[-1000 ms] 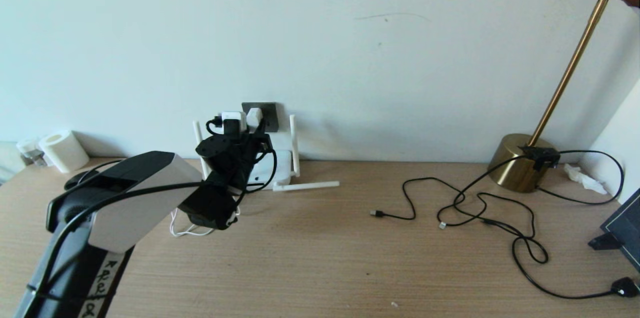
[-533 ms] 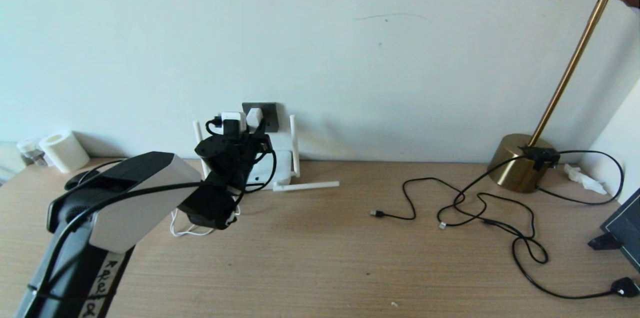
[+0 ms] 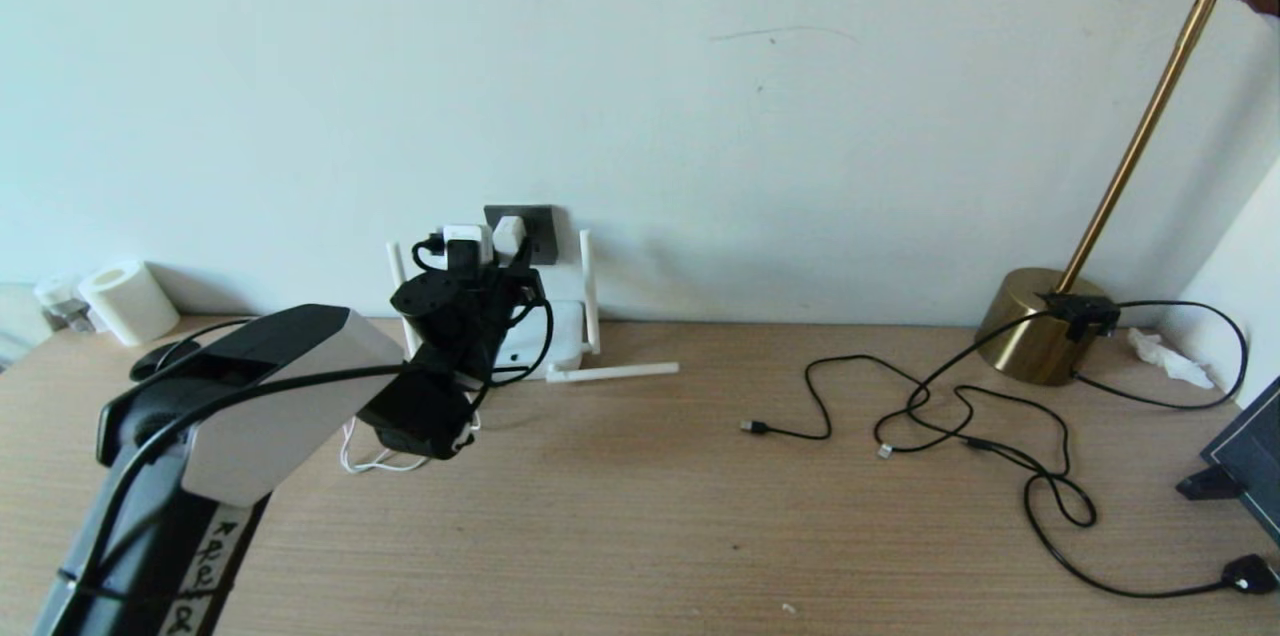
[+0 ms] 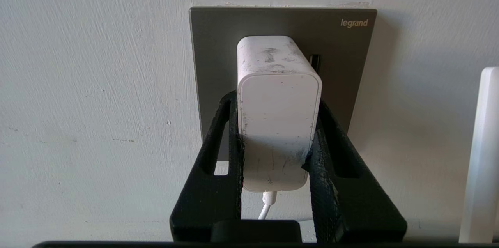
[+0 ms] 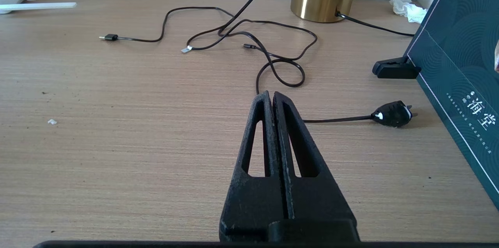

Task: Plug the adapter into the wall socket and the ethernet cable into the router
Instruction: Plug plug into socket

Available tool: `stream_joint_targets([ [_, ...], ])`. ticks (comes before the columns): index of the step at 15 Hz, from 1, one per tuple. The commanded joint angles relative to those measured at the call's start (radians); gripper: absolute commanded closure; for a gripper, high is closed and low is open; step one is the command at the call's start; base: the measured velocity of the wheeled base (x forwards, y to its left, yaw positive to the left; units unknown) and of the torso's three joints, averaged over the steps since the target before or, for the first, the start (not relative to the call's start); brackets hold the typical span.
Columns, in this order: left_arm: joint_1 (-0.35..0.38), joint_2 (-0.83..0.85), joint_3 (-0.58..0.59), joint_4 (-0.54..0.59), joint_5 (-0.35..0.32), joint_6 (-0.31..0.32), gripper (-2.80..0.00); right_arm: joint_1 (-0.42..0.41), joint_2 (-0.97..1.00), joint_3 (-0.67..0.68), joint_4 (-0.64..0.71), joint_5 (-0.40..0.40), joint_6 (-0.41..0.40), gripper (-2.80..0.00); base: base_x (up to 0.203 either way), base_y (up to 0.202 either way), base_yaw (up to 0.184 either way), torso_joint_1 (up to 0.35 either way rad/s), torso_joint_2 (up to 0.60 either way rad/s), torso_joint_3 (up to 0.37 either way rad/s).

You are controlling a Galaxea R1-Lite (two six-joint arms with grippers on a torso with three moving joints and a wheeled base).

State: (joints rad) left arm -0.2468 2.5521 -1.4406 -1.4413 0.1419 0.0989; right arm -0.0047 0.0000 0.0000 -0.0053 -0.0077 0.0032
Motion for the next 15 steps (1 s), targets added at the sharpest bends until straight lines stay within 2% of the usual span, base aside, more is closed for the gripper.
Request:
stream_joint_targets([
  [1, 0.000, 0.002, 0.000, -0.007, 0.002, 0.001, 0.00, 0.000, 0.000, 0.000, -0.001, 0.000, 0.000, 0.00, 0.000, 0.000, 0.000, 0.000, 0.00, 0.000],
  [7, 0.003, -0.003, 0.002, -0.013, 0.015, 0.010, 0.00, 0.000, 0.001, 0.000, -0.001, 0.000, 0.000, 0.00, 0.000, 0.000, 0.000, 0.000, 0.00, 0.000],
  [8, 0.003, -0.006, 0.002, -0.014, 0.016, 0.010, -2.80, 0.000, 0.001, 0.000, -0.001, 0.000, 0.000, 0.00, 0.000, 0.000, 0.000, 0.000, 0.00, 0.000],
  [15, 0.000, -0.029, 0.006, -0.021, 0.024, 0.010, -2.80, 0.000, 0.000, 0.000, -0.001, 0.000, 0.000, 0.00, 0.000, 0.000, 0.000, 0.000, 0.00, 0.000],
])
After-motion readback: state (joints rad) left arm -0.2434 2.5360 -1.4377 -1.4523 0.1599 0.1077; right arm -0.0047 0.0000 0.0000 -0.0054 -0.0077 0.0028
